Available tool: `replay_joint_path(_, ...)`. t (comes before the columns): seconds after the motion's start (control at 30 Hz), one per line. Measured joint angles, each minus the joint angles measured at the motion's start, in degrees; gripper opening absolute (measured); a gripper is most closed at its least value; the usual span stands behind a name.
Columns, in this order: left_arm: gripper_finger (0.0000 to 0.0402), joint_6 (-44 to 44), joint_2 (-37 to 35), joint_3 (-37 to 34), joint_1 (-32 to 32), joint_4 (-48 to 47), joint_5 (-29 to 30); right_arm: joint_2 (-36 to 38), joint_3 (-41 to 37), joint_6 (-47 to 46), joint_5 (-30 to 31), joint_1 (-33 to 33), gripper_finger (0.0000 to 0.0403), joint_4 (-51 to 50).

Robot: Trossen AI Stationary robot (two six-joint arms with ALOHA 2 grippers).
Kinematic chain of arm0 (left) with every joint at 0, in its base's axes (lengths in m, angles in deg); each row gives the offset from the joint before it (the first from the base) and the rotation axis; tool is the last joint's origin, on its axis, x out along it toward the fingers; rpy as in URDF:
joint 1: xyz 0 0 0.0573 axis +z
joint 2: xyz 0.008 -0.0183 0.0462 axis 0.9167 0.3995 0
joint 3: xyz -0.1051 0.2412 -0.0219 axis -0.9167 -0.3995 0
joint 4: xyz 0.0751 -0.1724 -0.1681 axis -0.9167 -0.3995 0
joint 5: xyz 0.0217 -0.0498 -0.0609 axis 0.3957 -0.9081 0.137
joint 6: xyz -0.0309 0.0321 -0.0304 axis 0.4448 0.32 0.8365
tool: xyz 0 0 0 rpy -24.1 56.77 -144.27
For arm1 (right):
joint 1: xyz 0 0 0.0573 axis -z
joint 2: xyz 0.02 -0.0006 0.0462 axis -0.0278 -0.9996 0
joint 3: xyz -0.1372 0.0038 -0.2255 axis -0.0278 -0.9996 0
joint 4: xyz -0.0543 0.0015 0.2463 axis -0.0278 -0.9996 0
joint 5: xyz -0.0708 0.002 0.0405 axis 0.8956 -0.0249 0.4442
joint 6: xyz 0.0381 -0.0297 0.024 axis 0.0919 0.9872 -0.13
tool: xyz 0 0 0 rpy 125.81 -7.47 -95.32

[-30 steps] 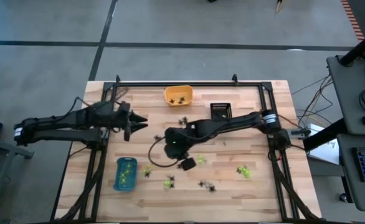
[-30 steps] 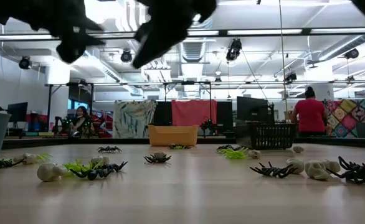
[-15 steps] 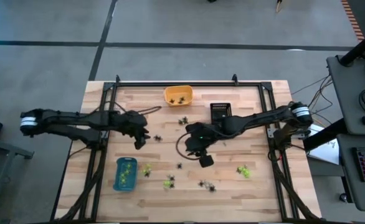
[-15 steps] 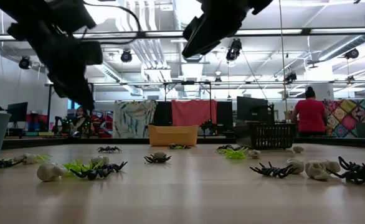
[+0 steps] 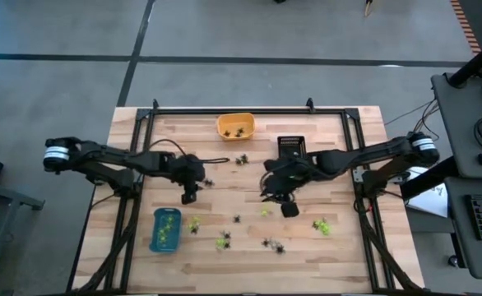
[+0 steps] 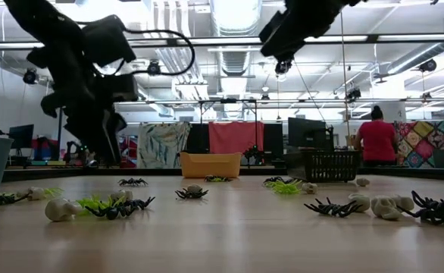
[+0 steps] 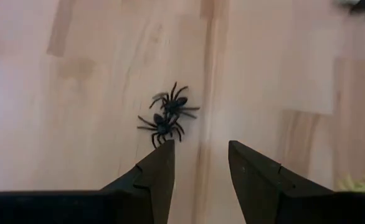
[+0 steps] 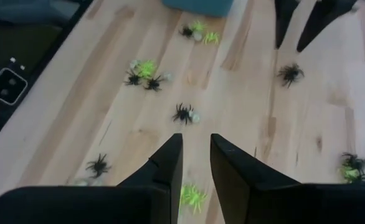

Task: Sort Halloween decoration
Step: Put the black spider toy into the yellow bin

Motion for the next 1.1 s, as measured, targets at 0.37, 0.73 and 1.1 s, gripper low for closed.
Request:
replay_joint_path(0.37, 0.0133, -1.3, 5.9, 0.0, 0.0, 3.7, 4.5, 6.9, -9.3, -1.0, 5.0, 0.1, 0.0066, 14.5)
replay_joint_path(0.73, 0.0133, -3.5, 10.1, 0.0, 0.1, 8.1, 7.9, 5.7, -9.3, -1.3, 6.0, 0.1, 0.0065, 14.9)
replay_joint_path(1.1, 0.0080, -5.2, 12.8, 0.2, 0.0, 9.1, 7.5, 5.7, -9.3, -1.3, 6.0, 0.1, 0.0065, 15.1)
